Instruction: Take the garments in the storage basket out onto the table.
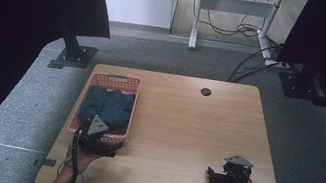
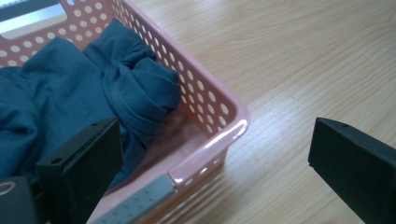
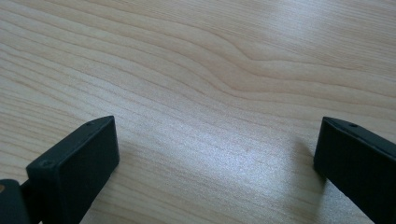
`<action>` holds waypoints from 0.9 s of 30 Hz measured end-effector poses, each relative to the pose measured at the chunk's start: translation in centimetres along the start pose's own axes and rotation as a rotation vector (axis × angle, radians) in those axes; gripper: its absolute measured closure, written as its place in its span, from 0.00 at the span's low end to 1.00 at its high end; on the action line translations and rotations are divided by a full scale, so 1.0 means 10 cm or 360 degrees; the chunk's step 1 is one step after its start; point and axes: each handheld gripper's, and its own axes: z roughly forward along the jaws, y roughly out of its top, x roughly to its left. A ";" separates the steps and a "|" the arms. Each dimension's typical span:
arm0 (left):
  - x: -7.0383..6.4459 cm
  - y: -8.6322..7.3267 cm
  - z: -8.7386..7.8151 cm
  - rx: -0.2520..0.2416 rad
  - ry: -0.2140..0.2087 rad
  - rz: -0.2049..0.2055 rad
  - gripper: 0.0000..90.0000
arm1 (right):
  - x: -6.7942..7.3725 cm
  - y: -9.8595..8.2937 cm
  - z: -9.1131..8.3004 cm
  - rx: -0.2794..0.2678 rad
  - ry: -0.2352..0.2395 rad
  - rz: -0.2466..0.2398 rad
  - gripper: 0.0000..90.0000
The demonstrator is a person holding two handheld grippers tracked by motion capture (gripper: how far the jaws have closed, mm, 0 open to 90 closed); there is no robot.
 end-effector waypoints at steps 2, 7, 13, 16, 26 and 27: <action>0.01 0.01 0.01 0.0000 0.0000 -0.0001 0.03 | 0.00 0.00 0.00 0.0000 0.0001 0.0000 0.00; 0.04 0.03 0.03 0.0007 0.0004 0.0006 0.03 | 0.00 0.00 0.00 0.0000 0.0002 -0.0001 0.00; 0.09 0.08 0.06 0.0015 0.0013 0.0018 0.03 | 0.00 0.00 0.00 -0.0001 0.0003 -0.0002 0.00; 0.13 0.11 0.08 0.0017 0.0022 0.0025 0.03 | 0.00 0.00 0.00 0.0000 0.0003 -0.0003 0.00; 0.20 0.22 0.12 0.0049 0.0039 0.0049 0.03 | 0.00 0.00 0.00 0.0001 0.0007 -0.0006 0.00; 0.20 0.22 0.13 0.0052 0.0039 0.0050 0.03 | 0.00 0.00 0.00 0.0001 0.0007 -0.0006 0.00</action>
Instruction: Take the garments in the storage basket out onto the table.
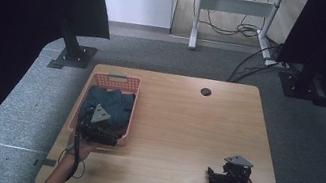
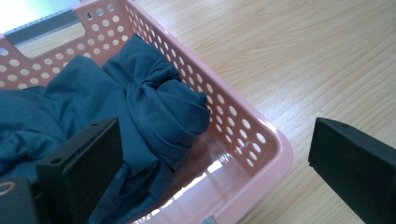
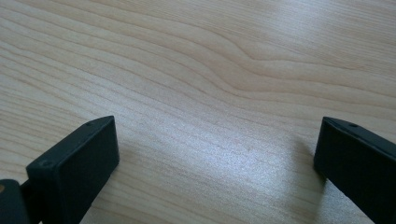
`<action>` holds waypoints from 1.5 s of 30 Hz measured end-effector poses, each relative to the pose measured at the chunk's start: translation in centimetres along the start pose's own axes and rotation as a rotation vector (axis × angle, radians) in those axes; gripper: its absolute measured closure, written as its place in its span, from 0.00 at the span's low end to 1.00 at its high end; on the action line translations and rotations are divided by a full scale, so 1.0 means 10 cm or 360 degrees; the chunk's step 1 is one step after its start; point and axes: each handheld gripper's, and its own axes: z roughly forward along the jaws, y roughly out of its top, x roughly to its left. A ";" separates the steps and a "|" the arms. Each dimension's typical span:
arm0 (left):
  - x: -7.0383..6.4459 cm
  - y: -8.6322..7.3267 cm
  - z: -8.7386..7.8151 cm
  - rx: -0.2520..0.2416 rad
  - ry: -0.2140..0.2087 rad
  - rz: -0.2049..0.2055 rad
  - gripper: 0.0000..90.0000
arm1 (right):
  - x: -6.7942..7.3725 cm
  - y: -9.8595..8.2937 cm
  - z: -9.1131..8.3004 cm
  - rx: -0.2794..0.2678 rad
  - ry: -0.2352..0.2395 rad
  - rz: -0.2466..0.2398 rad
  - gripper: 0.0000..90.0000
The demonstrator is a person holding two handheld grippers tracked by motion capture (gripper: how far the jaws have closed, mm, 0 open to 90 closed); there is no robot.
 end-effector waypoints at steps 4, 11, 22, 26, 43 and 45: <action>0.03 -0.01 0.05 0.0022 0.0006 -0.0009 0.03 | 0.00 0.00 0.00 0.0000 0.0001 0.0000 0.00; 0.11 -0.01 0.14 0.0079 0.0014 -0.0026 0.04 | 0.00 0.00 0.00 0.0000 0.0001 0.0000 0.00; 0.28 -0.02 0.24 0.0162 0.0037 -0.0060 0.04 | 0.00 0.00 0.00 0.0000 0.0001 0.0002 0.00; 0.31 -0.02 0.27 0.0178 0.0060 -0.0073 0.04 | 0.00 0.00 0.00 0.0001 0.0000 0.0001 0.00; 0.35 0.05 0.47 0.0374 0.0074 0.0050 0.05 | 0.01 0.00 0.00 0.0000 -0.0002 0.0007 0.00; 0.36 0.06 0.50 0.0406 0.0083 0.0066 0.05 | 0.01 0.00 0.00 0.0000 -0.0002 0.0008 0.00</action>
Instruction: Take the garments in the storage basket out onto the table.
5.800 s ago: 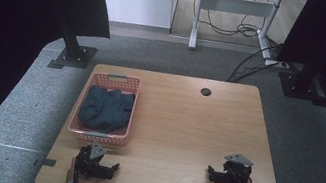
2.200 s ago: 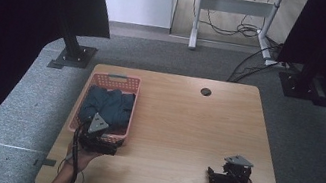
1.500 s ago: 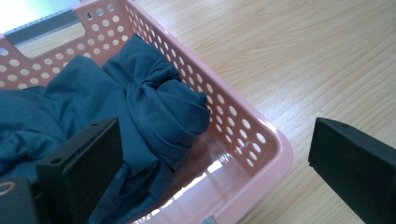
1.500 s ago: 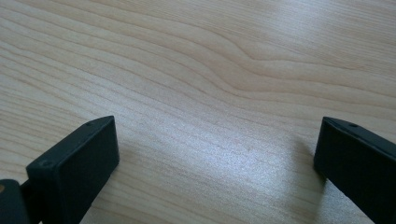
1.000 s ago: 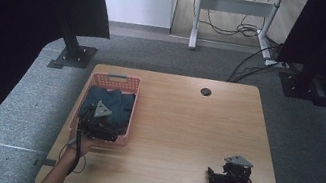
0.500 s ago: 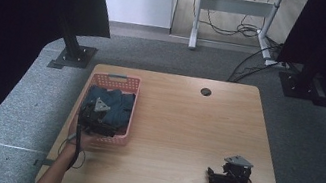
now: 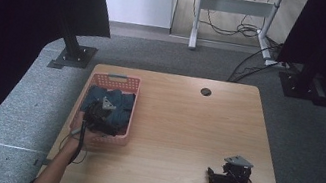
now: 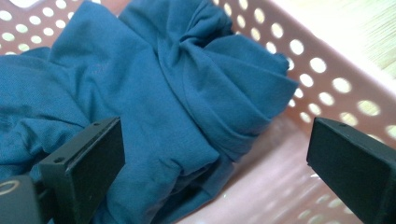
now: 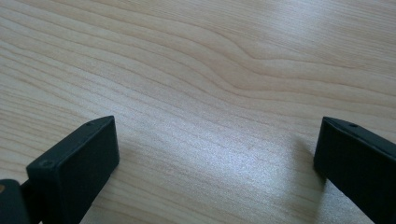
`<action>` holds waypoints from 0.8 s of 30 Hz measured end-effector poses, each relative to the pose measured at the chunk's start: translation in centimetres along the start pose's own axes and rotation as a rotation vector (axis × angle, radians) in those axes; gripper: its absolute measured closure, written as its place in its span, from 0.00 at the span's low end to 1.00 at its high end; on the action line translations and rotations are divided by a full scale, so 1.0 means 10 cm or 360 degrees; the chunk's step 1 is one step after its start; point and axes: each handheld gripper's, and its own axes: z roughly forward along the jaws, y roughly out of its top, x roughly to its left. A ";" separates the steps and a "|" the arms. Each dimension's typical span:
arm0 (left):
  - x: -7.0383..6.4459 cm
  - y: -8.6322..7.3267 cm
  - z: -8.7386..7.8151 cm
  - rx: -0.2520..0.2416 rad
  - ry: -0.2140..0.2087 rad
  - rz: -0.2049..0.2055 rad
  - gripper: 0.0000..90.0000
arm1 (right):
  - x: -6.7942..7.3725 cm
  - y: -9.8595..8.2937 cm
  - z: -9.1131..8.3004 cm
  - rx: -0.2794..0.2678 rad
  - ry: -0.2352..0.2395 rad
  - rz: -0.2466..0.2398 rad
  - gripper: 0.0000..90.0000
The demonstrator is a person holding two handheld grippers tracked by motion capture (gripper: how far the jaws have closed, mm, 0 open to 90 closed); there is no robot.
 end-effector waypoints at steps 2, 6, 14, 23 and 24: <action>0.00 0.01 0.03 0.0009 -0.0004 -0.0004 0.05 | 0.00 0.00 0.00 0.0000 0.0000 0.0001 0.00; 0.01 0.03 0.06 0.0043 -0.0007 0.0023 0.05 | 0.00 0.00 0.00 0.0000 0.0000 0.0001 0.00; 0.04 0.07 0.11 0.0125 -0.0010 0.0046 0.05 | 0.00 0.00 0.00 0.0001 0.0000 0.0000 0.00; 0.03 0.17 0.08 0.0187 0.0021 0.0148 0.05 | 0.00 0.00 0.00 0.0001 -0.0001 0.0001 0.00; 0.02 0.19 0.07 0.0199 0.0039 0.0183 0.05 | 0.00 0.00 0.00 0.0001 -0.0001 0.0001 0.00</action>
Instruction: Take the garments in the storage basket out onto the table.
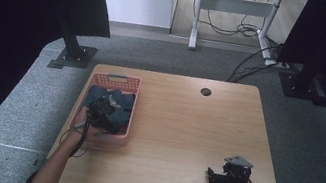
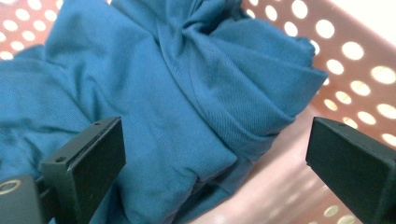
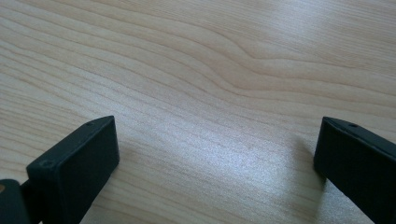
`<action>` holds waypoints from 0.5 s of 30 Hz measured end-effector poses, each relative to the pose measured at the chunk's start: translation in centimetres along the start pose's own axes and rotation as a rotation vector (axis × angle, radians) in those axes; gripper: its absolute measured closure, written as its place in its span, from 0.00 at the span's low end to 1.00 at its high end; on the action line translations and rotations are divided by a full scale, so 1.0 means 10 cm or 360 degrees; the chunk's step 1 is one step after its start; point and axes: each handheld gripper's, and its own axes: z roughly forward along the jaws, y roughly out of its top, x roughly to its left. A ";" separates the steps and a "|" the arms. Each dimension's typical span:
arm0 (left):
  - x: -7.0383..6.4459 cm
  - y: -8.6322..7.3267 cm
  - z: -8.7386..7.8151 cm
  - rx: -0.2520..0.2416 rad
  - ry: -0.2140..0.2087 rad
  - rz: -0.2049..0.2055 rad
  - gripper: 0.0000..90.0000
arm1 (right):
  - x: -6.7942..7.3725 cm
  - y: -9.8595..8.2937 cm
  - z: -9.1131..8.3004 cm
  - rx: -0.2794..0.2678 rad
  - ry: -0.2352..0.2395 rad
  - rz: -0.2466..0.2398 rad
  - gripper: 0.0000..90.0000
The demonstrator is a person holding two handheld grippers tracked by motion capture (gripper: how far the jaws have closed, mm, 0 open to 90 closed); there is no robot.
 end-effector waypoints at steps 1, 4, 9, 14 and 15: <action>-0.01 0.01 0.00 0.0007 0.0013 0.0020 0.05 | 0.00 0.00 0.00 0.0000 0.0000 0.0000 0.00; -0.05 0.05 0.01 0.0034 0.0038 0.0100 0.04 | 0.00 0.00 0.00 0.0000 -0.0001 0.0000 0.00; -0.16 0.09 0.07 0.0108 0.0087 0.0252 0.05 | 0.00 0.00 0.00 0.0000 0.0000 0.0000 0.00; -0.13 0.11 0.11 0.0156 0.0047 0.0244 0.06 | 0.00 0.00 0.00 0.0001 0.0000 0.0000 0.00; -0.12 0.12 0.13 0.0171 0.0034 0.0236 0.06 | 0.00 0.00 0.00 0.0000 0.0000 0.0000 0.00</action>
